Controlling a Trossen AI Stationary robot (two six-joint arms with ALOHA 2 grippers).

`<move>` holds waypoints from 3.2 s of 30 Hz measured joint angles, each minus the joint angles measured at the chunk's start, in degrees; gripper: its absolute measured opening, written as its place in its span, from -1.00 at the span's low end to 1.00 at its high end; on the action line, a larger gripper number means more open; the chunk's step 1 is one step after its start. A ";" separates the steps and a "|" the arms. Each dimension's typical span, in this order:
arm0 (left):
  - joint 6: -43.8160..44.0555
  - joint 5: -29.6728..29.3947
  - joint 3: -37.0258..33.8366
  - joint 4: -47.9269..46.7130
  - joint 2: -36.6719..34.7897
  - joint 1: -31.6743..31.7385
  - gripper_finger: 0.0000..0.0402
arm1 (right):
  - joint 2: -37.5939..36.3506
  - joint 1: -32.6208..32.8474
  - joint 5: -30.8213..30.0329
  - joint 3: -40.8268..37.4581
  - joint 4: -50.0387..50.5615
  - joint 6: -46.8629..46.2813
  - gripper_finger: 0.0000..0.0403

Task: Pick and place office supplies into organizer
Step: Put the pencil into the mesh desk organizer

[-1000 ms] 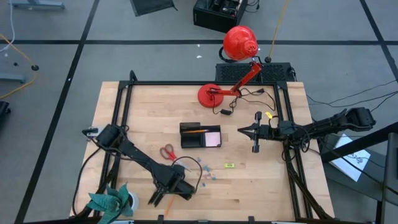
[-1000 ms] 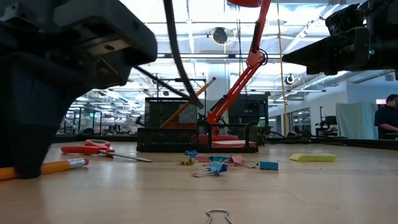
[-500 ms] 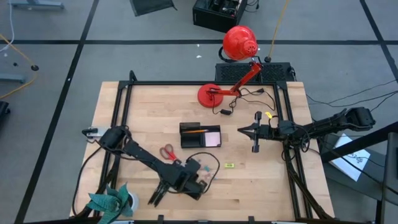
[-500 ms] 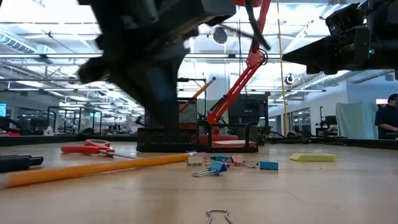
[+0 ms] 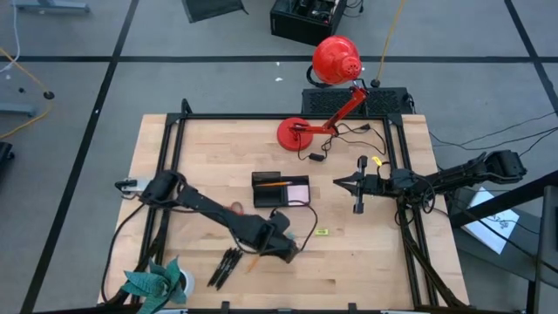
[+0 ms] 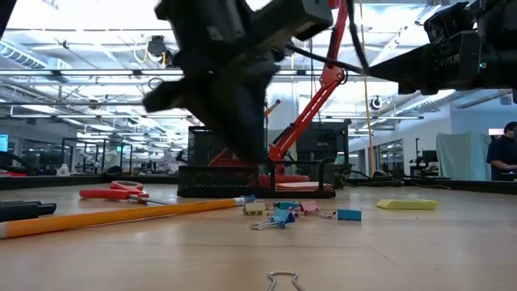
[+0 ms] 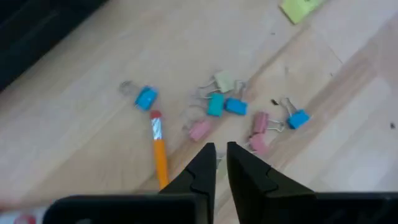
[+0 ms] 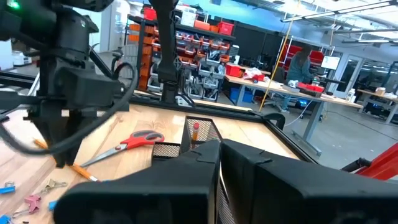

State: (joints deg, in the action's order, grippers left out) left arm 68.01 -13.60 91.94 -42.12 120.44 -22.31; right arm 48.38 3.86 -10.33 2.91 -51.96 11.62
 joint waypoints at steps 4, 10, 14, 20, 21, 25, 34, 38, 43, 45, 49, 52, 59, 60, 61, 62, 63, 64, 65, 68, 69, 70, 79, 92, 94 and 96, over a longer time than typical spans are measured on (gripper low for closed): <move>-4.51 0.56 0.04 -0.67 0.00 2.10 -0.56 | 0.00 -0.01 -0.02 0.01 0.00 0.00 -0.96; -3.95 5.53 0.07 -6.82 0.43 5.48 -0.20 | 0.00 -0.02 -0.04 0.00 0.09 0.00 -0.96; -3.05 8.11 -0.04 -9.92 0.89 6.32 -0.12 | 0.00 -0.02 -0.07 0.01 0.20 0.00 -0.96; -3.24 9.30 0.04 -9.02 0.79 6.27 -0.11 | 0.00 -0.01 -0.10 -0.01 0.39 1.10 -0.96; -3.24 9.30 0.05 -8.44 0.79 6.25 -0.11 | 0.00 0.00 -0.11 0.01 0.39 1.27 -0.96; -3.26 9.26 0.07 -6.60 0.79 6.30 -0.11 | 0.00 -0.02 -0.11 -0.01 0.39 1.29 -0.96; -5.21 11.14 0.42 -6.37 4.86 6.27 -0.11 | 0.00 -0.02 -0.11 -0.01 0.40 1.15 -0.96; -6.68 11.86 0.39 -6.44 6.15 6.27 -0.11 | 0.00 -0.01 -0.11 0.01 0.47 1.14 -0.96; -10.58 10.77 0.31 -6.55 6.32 5.88 -0.17 | 0.01 -0.02 -0.11 0.00 0.47 1.22 -0.96; -11.19 10.47 0.26 -6.74 6.36 5.88 -0.28 | 0.00 -0.01 -0.11 0.01 0.46 1.22 -0.96; -12.04 10.30 0.17 -7.06 6.41 5.94 -0.59 | 0.00 0.00 -0.11 -0.01 0.46 1.25 -0.96; -13.39 9.91 0.13 -7.24 6.40 5.88 -0.82 | 0.00 -0.01 -0.11 0.01 0.46 1.25 -0.96; -14.98 9.02 0.09 -6.30 6.36 5.55 -0.89 | 0.01 -0.01 -0.11 0.00 0.45 1.15 -0.96; -14.98 9.02 0.09 -6.07 6.34 5.55 -0.88 | 0.01 -0.01 -0.11 -0.01 0.46 1.14 -0.96; -14.96 9.00 0.04 -5.89 6.10 5.51 -0.89 | 0.02 -0.02 -0.11 0.01 0.44 1.14 -0.96; -14.94 8.78 0.02 -5.75 5.97 5.45 -0.90 | 0.02 0.00 -0.11 0.01 0.44 1.14 -0.96; -14.90 8.43 0.02 -5.50 5.94 5.37 -0.92 | 0.02 0.00 -0.11 -0.01 0.44 1.14 -0.96; -14.93 7.92 0.02 -5.33 5.14 5.25 -0.95 | 0.00 -0.02 -0.11 0.01 0.42 1.14 -0.96; -15.09 7.38 -0.08 -5.03 4.37 5.07 -0.96 | 0.02 0.00 -0.11 0.01 0.43 1.12 -0.96; -15.45 5.38 -0.31 -2.72 2.69 4.71 -0.95 | 0.01 -0.01 -0.10 0.01 0.42 1.11 -0.96; -15.73 4.37 -0.31 -2.53 1.60 4.45 -0.93 | 0.02 0.00 -0.09 -0.01 0.38 1.11 -0.96; -16.10 3.32 -0.29 -2.55 0.03 4.30 -0.91 | 0.00 -0.01 -0.09 0.01 0.22 1.10 -0.96; -23.01 -11.63 0.01 -1.58 -11.95 2.50 -0.94 | 0.00 0.00 -0.06 -0.01 0.39 1.09 -0.96; -67.48 -30.34 0.04 24.10 -19.97 5.52 -0.92 | 0.00 -0.02 0.02 -0.01 0.39 0.83 -0.96; -72.42 -29.19 0.04 26.52 -19.96 6.89 -0.90 | 0.00 0.00 0.04 0.01 0.43 0.85 -0.96; -73.55 -27.30 0.04 26.38 -20.02 8.76 -0.90 | 0.00 0.00 0.04 0.01 0.39 0.85 -0.96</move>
State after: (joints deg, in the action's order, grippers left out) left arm -5.54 -40.90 91.98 -15.73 100.42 -13.55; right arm 48.38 3.86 -10.28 2.92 -51.57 12.47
